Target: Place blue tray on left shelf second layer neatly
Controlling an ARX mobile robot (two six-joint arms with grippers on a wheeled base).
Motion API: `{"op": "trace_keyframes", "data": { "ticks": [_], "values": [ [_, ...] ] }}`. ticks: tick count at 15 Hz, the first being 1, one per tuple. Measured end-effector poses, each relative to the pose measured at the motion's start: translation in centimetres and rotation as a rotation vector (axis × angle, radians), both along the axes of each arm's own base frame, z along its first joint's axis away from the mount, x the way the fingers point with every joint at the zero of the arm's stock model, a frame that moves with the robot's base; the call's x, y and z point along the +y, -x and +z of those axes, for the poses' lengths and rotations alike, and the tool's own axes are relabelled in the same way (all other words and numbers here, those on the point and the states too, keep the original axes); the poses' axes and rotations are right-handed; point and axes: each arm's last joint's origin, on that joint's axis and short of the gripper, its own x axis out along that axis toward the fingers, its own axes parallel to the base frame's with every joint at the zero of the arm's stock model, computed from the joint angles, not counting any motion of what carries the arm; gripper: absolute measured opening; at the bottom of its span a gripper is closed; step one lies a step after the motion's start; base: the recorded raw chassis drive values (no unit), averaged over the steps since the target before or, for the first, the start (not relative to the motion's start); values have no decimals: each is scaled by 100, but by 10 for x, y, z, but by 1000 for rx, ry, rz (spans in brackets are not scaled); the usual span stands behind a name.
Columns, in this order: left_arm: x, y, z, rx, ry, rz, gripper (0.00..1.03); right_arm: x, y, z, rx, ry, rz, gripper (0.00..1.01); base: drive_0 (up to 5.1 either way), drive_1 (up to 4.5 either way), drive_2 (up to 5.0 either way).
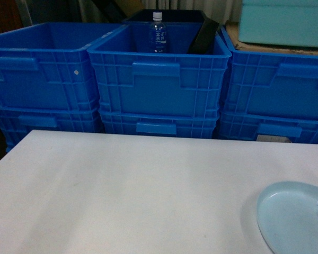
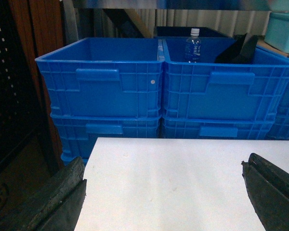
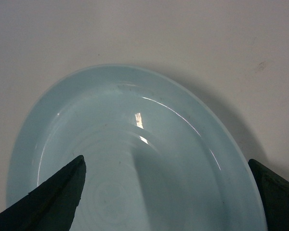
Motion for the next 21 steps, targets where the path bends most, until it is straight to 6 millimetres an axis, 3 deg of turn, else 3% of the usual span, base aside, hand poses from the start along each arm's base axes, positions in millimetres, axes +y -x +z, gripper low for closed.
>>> {"op": "trace_keyframes", "data": {
  "ticks": [2, 8, 10, 11, 14, 16, 18, 19, 21],
  "values": [
    [0, 0, 0, -1, 0, 0, 98, 5, -1, -2, 4, 5, 3, 98, 0, 0, 0],
    [0, 0, 0, 0, 0, 0, 98, 9, 4, -12, 10, 36, -3, 51, 0, 0, 0],
    [0, 0, 0, 0, 0, 0, 98, 8, 10, -16, 12, 42, 1, 29, 0, 0, 0],
    [0, 0, 0, 0, 0, 0, 98, -1, 18, -20, 14, -25, -2, 2, 0, 0, 0],
    [0, 0, 0, 0, 0, 0, 98, 1, 34, -5, 35, -58, 4, 2, 0, 0, 0],
    [0, 0, 0, 0, 0, 0, 98, 14, 32, 36, -77, -31, 76, 2, 0, 0, 0],
    [0, 0, 0, 0, 0, 0, 98, 28, 26, 102, -303, 51, 155, 2, 0, 0, 0],
    [0, 0, 0, 0, 0, 0, 98, 33, 31, 130, -398, 77, 179, 2, 0, 0, 0],
    [0, 0, 0, 0, 0, 0, 98, 37, 59, 174, -540, 161, 175, 2, 0, 0, 0]
  ]
}}
